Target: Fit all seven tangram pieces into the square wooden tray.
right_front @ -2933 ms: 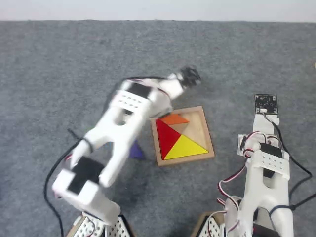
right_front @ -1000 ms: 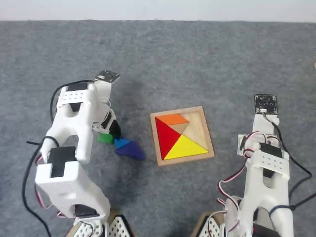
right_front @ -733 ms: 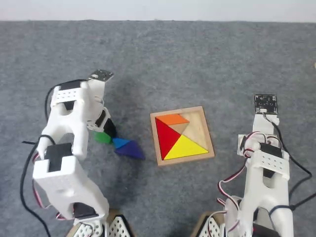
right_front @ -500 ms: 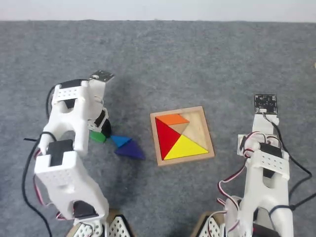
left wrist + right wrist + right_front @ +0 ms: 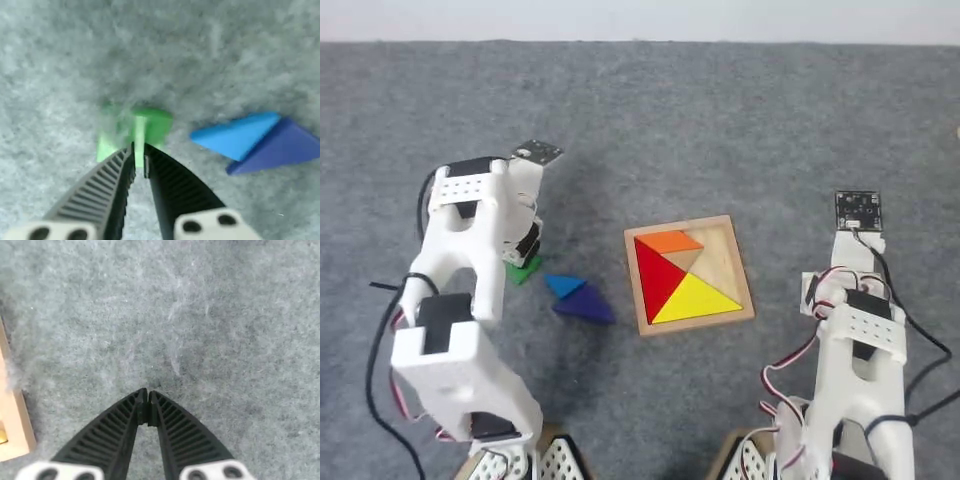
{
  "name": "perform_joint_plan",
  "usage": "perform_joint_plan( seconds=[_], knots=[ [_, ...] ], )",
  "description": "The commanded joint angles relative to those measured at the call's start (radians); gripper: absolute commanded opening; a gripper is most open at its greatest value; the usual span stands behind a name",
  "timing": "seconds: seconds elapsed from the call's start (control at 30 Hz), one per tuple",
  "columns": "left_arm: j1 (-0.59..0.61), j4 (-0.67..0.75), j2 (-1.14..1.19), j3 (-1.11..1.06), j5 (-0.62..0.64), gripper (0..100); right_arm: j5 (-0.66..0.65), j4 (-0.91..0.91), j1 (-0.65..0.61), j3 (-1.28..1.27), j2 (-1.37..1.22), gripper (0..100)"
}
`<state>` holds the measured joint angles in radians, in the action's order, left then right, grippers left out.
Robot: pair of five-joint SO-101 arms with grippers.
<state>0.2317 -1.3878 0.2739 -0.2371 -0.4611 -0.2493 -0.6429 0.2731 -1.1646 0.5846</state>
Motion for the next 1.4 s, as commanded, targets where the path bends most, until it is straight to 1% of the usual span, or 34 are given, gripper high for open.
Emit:
perform_joint_plan(
  seconds=[0.0, 0.07, 0.13, 0.27, 0.4, 0.5, 0.57, 0.63, 0.73, 0.93, 1.03, 1.13, 1.27, 1.37],
  knots=[
    [-0.005, -0.017, -0.081, 0.007, -0.008, 8, 0.008, 0.016, -0.002, 0.032, 0.008, 1.0],
    [0.015, -0.018, -0.081, 0.007, -0.008, 17, 0.008, 0.016, -0.002, 0.032, 0.008, 1.0],
    [0.034, -0.018, -0.081, 0.007, -0.014, 20, 0.008, 0.016, -0.002, 0.032, 0.008, 1.0],
    [0.043, -0.009, -0.080, -0.012, -0.035, 20, 0.008, 0.016, -0.002, 0.032, 0.008, 1.0],
    [0.041, 0.095, -0.064, -0.082, -0.037, 20, 0.008, 0.015, -0.002, 0.032, 0.008, 1.0],
    [0.040, 0.126, 0.012, -0.085, -0.054, 20, 0.008, 0.015, -0.002, 0.032, 0.008, 1.0],
    [0.048, 0.130, 0.083, -0.048, -0.057, 20, 0.008, 0.015, -0.002, 0.032, 0.008, 1.0],
    [0.078, 0.115, 0.143, 0.015, -0.052, 20, 0.008, 0.015, -0.002, 0.032, 0.008, 1.0],
    [0.109, 0.051, 0.206, 0.114, -0.057, 20, 0.008, 0.016, -0.002, 0.032, 0.008, 1.0],
    [0.103, 0.018, 0.232, 0.133, -0.095, 18, 0.008, 0.019, -0.002, 0.032, 0.008, 1.0],
    [0.087, 0.012, 0.235, 0.131, -0.094, 17, 0.008, 0.019, -0.002, 0.032, 0.008, 1.0],
    [0.035, 0.000, 0.239, 0.119, -0.091, 15, 0.008, 0.019, -0.002, 0.032, 0.008, 1.0],
    [-0.025, -0.011, 0.238, 0.110, -0.043, 16, 0.008, 0.019, -0.002, 0.032, 0.008, 1.0],
    [-0.029, -0.063, 0.236, 0.107, -0.041, 17, 0.008, 0.019, -0.002, 0.032, 0.008, 1.0]
  ],
)
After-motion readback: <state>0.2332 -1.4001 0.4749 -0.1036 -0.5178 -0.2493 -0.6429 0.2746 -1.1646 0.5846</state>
